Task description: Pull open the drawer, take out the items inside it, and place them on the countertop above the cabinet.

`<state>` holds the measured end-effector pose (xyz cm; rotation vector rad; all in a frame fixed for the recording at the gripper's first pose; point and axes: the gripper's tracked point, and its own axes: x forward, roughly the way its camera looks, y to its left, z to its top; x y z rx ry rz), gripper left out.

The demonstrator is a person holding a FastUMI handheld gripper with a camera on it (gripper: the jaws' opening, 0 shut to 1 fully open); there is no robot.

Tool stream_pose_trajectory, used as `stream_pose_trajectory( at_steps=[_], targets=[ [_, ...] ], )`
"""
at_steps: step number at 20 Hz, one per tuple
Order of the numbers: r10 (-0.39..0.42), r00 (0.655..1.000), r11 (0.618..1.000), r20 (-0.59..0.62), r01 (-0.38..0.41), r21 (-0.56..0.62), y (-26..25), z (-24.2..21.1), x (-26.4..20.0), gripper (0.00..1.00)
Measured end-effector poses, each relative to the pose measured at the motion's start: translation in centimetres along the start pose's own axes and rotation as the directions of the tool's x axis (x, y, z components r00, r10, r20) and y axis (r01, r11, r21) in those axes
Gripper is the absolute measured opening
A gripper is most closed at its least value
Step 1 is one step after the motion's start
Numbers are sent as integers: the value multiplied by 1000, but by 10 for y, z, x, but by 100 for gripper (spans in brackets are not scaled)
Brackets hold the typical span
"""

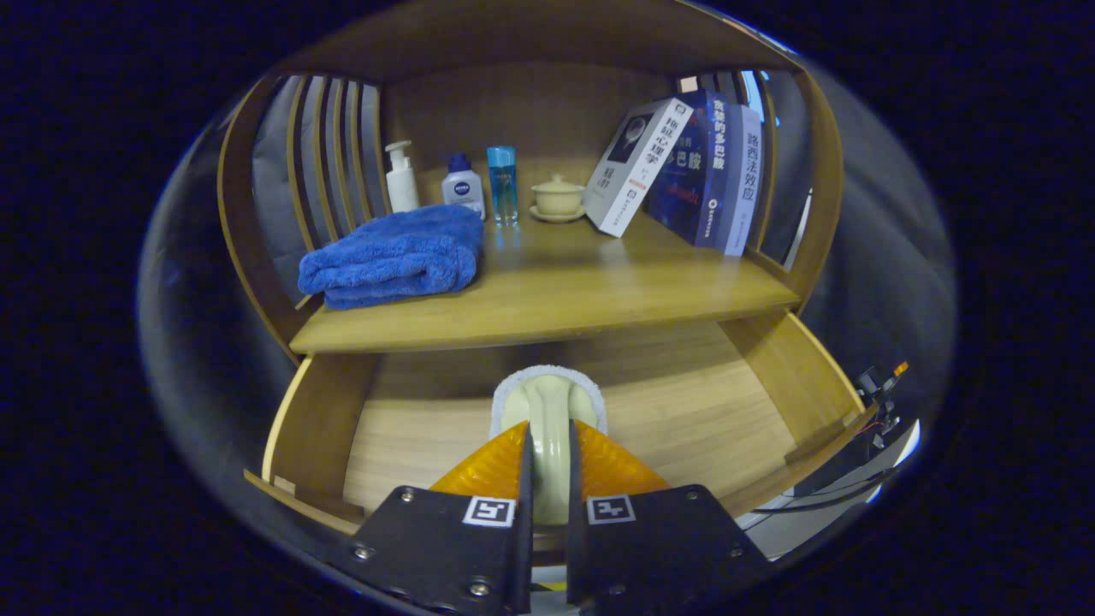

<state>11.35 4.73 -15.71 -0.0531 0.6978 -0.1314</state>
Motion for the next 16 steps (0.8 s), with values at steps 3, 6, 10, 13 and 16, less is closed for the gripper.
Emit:
stream_pose_trajectory(
  at_steps=[3, 6, 10, 13, 16],
  targets=[
    [-13, 999, 1000, 34, 13, -5, -4, 17, -11, 16],
    [-2, 997, 1000, 81, 2, 1, -3, 39, -13, 17],
    [10, 991, 1000, 136, -11, 4, -1, 70, -6, 16],
    [33, 983, 999, 182, -37, 15, 2, 101, 1, 17],
    [43, 977, 998, 208, -52, 39, 1, 125, 18, 17]
  ],
)
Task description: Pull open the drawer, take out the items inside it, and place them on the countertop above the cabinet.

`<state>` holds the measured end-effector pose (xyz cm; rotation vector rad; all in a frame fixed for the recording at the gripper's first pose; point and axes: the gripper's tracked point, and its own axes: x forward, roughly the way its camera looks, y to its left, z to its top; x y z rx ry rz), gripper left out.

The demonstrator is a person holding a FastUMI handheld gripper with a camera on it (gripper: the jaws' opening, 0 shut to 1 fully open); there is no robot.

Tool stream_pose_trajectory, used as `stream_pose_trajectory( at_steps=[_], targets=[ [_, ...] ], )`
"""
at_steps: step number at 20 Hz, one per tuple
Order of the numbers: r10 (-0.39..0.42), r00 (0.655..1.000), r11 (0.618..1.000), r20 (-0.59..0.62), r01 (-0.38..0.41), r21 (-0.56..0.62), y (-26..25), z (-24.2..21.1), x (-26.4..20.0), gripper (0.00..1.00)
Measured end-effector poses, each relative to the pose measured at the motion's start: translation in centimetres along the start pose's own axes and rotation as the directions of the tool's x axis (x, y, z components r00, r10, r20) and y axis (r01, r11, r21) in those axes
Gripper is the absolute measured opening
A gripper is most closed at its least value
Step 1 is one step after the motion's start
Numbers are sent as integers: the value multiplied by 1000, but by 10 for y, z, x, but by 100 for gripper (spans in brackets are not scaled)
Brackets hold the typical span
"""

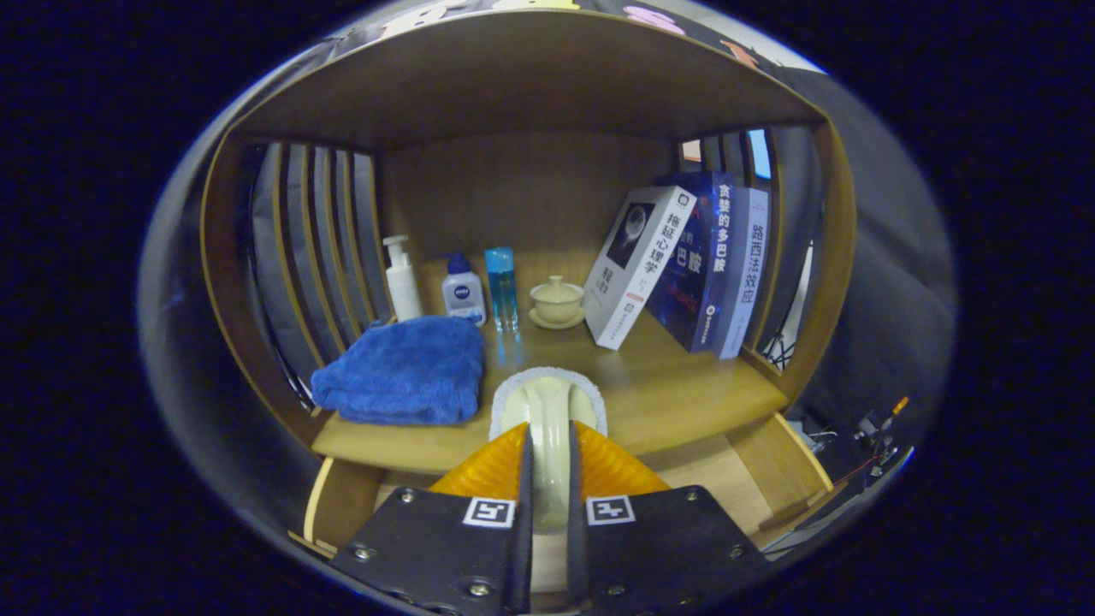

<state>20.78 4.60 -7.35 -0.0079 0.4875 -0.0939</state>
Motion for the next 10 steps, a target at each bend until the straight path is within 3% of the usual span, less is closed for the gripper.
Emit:
stream_pose_trajectory(
  at_steps=[10],
  targets=[
    [-32, 996, 999, -83, 29, -37, -6, -13, 56, 16]
  ],
)
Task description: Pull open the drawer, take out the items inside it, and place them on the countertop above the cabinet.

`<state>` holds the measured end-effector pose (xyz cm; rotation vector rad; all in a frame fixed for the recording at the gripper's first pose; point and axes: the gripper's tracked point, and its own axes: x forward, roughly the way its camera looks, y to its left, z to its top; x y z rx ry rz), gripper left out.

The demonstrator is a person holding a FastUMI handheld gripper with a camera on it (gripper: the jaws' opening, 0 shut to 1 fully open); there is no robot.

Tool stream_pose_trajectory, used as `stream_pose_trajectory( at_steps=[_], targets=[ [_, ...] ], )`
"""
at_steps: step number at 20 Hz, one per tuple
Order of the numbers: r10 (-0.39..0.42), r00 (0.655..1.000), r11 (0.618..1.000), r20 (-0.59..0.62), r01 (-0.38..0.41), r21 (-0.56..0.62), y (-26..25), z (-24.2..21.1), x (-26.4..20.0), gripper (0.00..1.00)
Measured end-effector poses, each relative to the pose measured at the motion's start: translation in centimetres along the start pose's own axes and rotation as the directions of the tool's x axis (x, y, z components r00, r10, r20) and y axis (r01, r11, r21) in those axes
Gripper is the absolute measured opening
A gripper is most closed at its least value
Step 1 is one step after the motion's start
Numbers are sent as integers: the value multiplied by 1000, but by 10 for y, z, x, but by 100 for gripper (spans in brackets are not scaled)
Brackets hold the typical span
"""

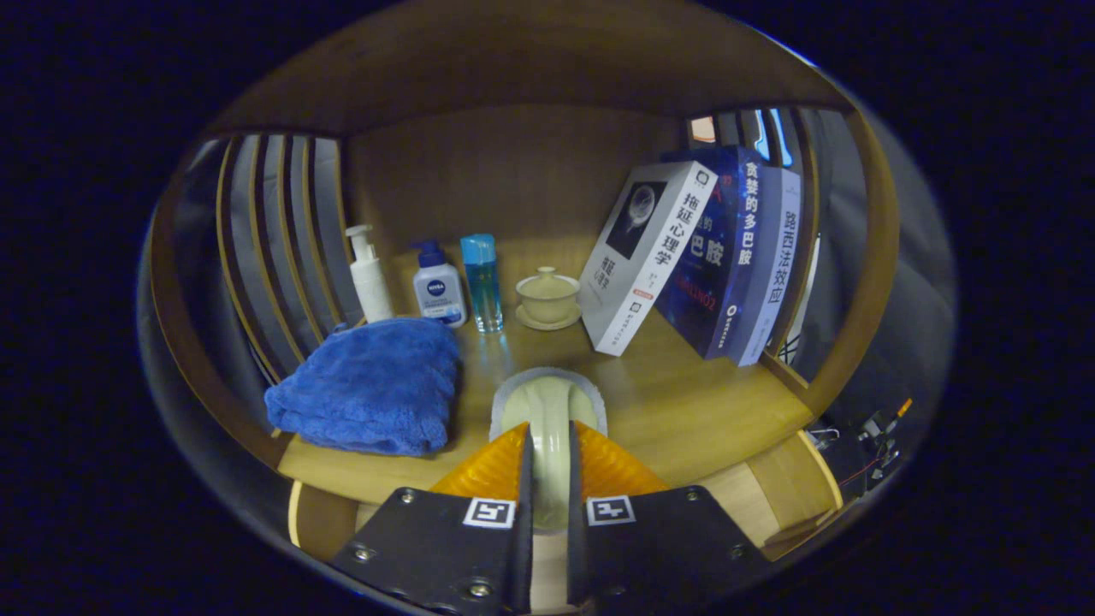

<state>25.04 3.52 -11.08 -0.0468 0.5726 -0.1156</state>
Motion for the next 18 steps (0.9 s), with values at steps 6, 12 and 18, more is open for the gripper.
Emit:
stream_pose_trajectory(
  at_steps=[6, 12, 18],
  targets=[
    [25, 998, 1000, 62, -24, -10, 7, 6, 22, 17],
    [85, 985, 984, 150, -107, 145, 11, 17, 41, 16],
    [77, 987, 985, 138, -97, 144, 7, 14, 49, 16]
  ],
)
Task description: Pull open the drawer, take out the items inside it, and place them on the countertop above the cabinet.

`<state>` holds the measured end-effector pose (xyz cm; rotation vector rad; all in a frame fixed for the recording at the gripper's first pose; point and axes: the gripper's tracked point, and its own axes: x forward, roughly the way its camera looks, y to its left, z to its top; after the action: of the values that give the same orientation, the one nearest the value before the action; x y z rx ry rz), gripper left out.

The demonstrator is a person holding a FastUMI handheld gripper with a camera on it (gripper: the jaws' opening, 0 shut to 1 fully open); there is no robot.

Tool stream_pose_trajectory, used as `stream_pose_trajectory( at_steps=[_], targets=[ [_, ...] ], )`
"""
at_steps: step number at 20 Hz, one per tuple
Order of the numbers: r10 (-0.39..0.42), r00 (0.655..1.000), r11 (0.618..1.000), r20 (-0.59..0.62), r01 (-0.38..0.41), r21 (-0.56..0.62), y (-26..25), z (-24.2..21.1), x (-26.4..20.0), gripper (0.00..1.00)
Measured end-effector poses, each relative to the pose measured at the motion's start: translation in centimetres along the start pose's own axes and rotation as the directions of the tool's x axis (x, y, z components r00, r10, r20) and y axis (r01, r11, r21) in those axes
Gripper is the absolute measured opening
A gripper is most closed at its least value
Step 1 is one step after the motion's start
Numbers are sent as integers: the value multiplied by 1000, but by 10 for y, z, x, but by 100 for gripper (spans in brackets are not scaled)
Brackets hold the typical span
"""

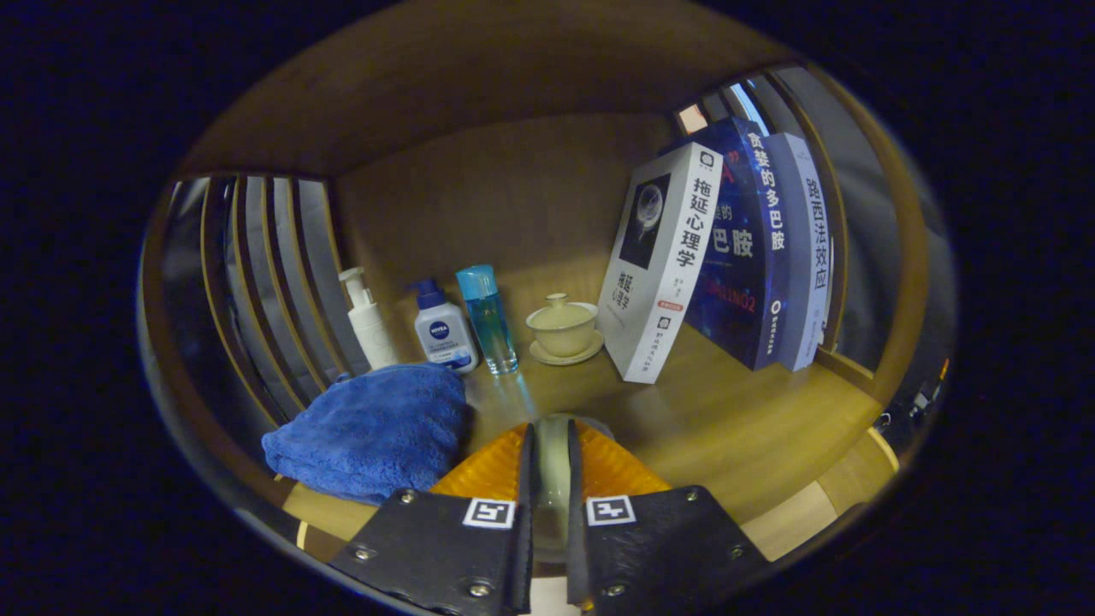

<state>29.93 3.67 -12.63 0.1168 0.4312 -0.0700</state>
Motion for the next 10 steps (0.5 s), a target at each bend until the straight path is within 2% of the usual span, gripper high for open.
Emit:
stream_pose_trajectory(
  at_steps=[3, 8, 10],
  targets=[
    [12, 999, 1000, 32, -12, -16, 3, 6, 2, 38],
    [35, 991, 997, 132, -25, -75, 11, 36, -26, 71],
    [17, 984, 995, 179, 0, -96, 9, 48, -47, 84]
  ],
)
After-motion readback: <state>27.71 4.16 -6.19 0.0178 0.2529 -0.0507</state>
